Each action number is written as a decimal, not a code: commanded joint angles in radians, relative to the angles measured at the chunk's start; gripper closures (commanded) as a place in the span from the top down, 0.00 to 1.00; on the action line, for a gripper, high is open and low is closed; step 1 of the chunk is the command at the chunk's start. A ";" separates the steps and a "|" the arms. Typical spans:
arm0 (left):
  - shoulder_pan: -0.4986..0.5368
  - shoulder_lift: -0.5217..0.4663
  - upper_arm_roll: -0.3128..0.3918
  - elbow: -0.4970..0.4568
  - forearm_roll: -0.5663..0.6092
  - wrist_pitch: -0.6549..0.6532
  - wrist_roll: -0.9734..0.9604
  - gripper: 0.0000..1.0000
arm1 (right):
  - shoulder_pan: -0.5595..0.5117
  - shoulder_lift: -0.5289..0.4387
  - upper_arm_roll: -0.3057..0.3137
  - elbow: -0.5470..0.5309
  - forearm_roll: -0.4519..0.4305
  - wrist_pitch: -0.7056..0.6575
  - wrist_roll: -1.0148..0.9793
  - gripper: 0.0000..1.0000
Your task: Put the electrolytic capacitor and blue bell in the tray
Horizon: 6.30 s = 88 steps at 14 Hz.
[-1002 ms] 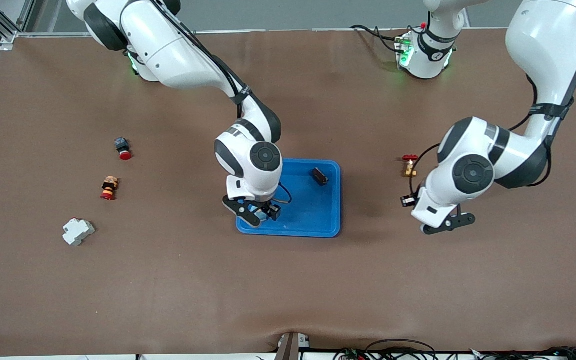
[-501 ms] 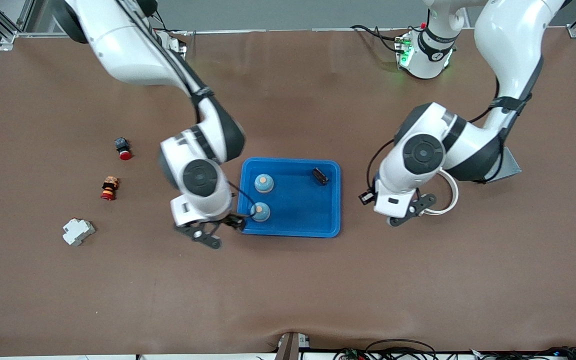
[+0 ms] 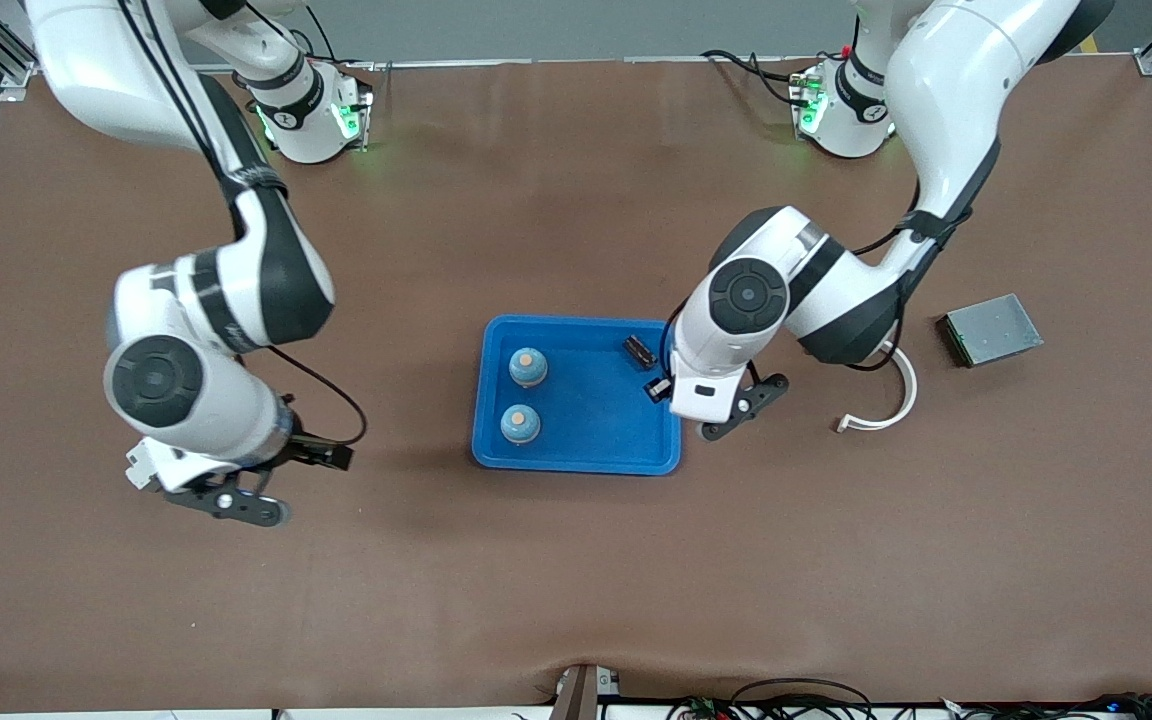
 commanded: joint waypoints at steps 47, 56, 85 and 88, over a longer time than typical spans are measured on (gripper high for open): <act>0.109 -0.153 0.223 0.028 -0.091 -0.098 0.625 1.00 | -0.329 -0.521 0.019 -0.238 0.131 -0.215 -0.500 1.00; 0.420 -0.265 0.232 0.019 -0.170 -0.201 1.288 1.00 | -0.326 -0.524 0.021 -0.269 0.128 -0.186 -0.504 1.00; 0.097 -0.661 0.600 -0.041 -0.308 -0.238 1.292 1.00 | -0.274 -0.533 -0.011 -0.284 0.127 -0.183 -0.502 1.00; 0.095 -0.660 0.599 -0.052 -0.306 -0.239 1.321 1.00 | -0.274 -0.533 -0.011 -0.285 0.127 -0.183 -0.502 1.00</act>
